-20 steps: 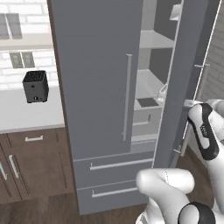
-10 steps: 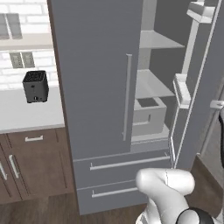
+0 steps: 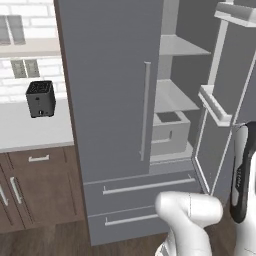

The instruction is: Take the strawberry from the fridge and place it on top of the pancake, located on the dining counter.

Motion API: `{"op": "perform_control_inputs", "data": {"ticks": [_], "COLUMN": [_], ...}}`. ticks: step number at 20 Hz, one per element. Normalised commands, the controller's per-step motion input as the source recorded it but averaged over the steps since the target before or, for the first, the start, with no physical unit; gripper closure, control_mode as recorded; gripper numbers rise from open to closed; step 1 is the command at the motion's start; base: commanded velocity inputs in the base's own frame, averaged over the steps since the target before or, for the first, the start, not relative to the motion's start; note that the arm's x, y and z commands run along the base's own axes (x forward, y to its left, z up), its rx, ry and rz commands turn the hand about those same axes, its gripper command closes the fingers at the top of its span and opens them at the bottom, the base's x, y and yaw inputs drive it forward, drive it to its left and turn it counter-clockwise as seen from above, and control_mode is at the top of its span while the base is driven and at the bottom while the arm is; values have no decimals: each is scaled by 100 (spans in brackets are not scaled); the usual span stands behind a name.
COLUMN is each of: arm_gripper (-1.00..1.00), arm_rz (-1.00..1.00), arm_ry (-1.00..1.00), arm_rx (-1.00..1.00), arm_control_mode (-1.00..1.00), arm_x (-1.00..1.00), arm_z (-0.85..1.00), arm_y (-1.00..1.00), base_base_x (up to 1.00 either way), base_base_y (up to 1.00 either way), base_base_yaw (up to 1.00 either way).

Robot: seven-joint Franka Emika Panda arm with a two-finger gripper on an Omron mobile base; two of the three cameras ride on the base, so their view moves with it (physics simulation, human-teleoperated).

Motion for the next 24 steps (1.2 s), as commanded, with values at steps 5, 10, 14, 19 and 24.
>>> {"op": "perform_control_inputs", "data": {"ticks": [5, 10, 14, 19, 24], "arm_gripper": [-100, -100, -100, -100, -100], "arm_rz": [0, 0, 0, -3, -13], "arm_ry": [67, 45, 14, 2, 9], "arm_rx": [-59, -29, -12, -9, -1], "arm_control_mode": [-100, -100, -100, -100, -100], "arm_x": [56, 80, 100, 76, 40], "arm_z": [10, -6, -11, -16, -18], "arm_y": [91, 15, -2, -27, -55], "base_base_x": [0, 0, 0, 0, 0], "base_base_y": [0, 0, 0, 0, 0], "base_base_yaw": [0, 0, 0, 0, 0]}}
